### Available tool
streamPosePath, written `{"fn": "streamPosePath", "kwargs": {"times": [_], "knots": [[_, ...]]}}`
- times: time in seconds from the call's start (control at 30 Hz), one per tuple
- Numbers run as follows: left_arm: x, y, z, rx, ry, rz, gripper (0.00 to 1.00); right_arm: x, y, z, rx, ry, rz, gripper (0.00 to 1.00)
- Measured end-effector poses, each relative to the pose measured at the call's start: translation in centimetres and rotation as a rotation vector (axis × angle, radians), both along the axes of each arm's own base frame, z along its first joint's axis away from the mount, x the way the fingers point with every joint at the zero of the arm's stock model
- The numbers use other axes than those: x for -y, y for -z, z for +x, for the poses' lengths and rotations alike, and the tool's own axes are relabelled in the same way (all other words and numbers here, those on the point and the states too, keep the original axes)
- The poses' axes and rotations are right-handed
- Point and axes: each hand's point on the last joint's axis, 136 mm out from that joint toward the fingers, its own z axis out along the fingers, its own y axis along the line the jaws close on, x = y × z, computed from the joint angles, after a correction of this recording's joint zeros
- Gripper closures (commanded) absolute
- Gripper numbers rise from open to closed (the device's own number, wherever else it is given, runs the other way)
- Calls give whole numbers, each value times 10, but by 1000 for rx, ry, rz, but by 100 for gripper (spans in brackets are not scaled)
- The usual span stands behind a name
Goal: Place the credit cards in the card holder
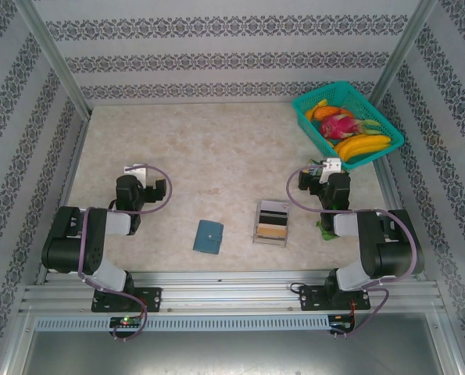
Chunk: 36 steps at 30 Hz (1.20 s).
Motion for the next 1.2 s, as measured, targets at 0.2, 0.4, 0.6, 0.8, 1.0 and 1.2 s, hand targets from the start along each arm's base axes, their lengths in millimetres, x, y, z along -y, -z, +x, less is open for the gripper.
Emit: {"fn": "streamPosePath", "kwargs": {"times": [0.2,0.4,0.6,0.8,1.0,1.2], "knots": [[0,-1,0,3,1,0,0,-6,0,0,1,-18,-10,2],[-3,-29,-4,66,-16,-2,0,-15,-13,-19,27,-51,-25,2],[-4,-108,-18,188,-39,-58,0,-7,-92,-25,6,60,125,2],[-2,-172,-41,255,-77,-205,0,-36,-112,-59,-158,-18,383,2],[29,-169,-61,143,-12,-478,0,-72,-58,-119,-431,-78,643,4],[91,-106,-74,-170,143,-745,0,-100,-26,-159,-629,-92,767,2]]}}
